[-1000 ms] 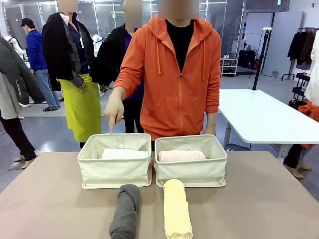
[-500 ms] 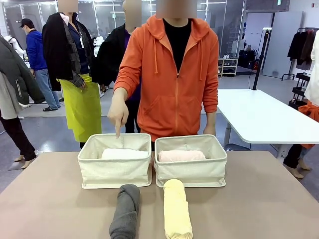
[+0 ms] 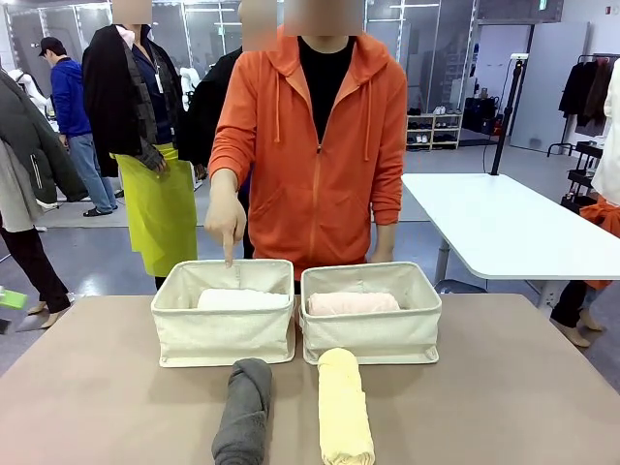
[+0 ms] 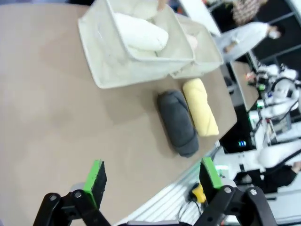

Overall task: Divide the towels into two baskets.
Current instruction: Pick up one hotel-folded towel from the bottom of the table and place it in the Fabric basket indicated by the person.

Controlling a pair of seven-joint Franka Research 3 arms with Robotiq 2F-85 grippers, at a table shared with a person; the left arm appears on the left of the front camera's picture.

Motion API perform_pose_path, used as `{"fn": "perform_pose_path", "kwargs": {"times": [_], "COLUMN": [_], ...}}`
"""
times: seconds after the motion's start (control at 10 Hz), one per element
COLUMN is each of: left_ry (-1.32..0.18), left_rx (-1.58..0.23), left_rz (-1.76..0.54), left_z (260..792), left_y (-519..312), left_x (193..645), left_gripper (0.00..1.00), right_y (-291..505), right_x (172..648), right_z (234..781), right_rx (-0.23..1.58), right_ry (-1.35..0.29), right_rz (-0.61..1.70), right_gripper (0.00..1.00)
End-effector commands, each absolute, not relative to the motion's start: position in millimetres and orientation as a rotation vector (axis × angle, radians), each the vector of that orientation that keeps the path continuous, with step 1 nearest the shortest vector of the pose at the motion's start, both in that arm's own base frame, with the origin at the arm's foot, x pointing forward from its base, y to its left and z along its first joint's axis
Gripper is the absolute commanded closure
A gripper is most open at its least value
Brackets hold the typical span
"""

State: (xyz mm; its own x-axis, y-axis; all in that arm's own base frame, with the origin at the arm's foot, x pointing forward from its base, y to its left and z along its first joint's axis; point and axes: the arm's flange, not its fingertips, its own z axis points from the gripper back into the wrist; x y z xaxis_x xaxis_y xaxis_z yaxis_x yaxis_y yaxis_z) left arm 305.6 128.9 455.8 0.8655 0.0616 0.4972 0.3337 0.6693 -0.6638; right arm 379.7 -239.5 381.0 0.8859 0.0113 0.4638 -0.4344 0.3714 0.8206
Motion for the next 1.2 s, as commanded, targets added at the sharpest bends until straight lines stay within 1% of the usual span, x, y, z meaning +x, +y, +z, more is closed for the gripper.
{"fn": "perform_pose_path", "kwargs": {"times": [0.0,0.1,0.2,0.4,0.5,0.6,0.7,1.1], "left_ry": [-0.353,-0.294,-0.246,-0.182,-0.186,-0.19,-0.207,-0.145], "left_rx": [-0.782,-0.777,-0.735,-0.698,-0.64,-0.659,-0.64,-0.638], "left_rz": [-0.181,-0.171,-0.171,-0.166,-0.167,-0.157,-0.15,-0.122], "left_z": [438.8,431.5,422.2,407.1,397.2,388.0,380.2,354.5], "left_y": [73.1,52.5,33.1,-12.2,-31.0,-48.9,-64.7,-123.4], "left_x": [298.0,302.3,306.5,302.5,298.0,293.3,289.5,294.8], "left_gripper": [0.0,0.0,0.0,0.0,0.0,0.0,0.0,0.0], "right_y": [-239.2,-239.2,-239.2,-239.2,-239.2,-239.2,-239.2,-239.2], "right_x": [378.5,378.5,378.5,378.5,378.5,378.5,378.5,378.5], "right_z": [383.8,383.8,383.8,383.8,383.8,383.8,383.8,383.8], "right_rx": [1.17,1.17,1.17,1.17,1.17,1.17,1.17,1.17], "right_ry": [-0.423,-0.423,-0.423,-0.423,-0.423,-0.423,-0.423,-0.423], "right_rz": [0.297,0.297,0.297,0.297,0.297,0.297,0.297,0.297], "right_gripper": [0.0,0.0,0.0,0.0,0.0,0.0,0.0,0.0]}}
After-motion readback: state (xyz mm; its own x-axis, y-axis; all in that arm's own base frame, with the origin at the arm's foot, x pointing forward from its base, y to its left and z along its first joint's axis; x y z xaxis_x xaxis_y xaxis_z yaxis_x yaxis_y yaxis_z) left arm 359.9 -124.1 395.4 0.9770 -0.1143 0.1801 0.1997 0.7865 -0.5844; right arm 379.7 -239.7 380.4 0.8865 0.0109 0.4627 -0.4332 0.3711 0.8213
